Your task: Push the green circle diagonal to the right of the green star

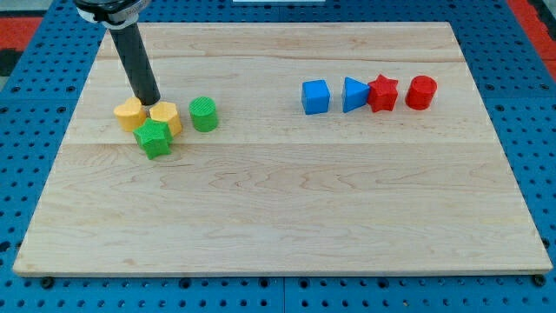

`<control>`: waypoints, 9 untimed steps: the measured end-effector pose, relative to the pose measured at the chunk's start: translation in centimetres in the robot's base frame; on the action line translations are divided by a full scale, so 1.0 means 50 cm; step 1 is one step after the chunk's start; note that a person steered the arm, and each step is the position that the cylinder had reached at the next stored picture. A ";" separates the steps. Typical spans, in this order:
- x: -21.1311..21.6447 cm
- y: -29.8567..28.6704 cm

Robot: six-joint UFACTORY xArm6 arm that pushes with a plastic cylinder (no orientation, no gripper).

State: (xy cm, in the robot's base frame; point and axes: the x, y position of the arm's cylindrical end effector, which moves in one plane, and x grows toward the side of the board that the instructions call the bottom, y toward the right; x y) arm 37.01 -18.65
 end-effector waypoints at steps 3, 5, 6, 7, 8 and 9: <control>0.001 -0.061; -0.009 -0.140; -0.030 -0.017; -0.035 0.084; -0.030 0.173; -0.001 0.233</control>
State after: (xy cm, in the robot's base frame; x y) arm 36.95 -6.99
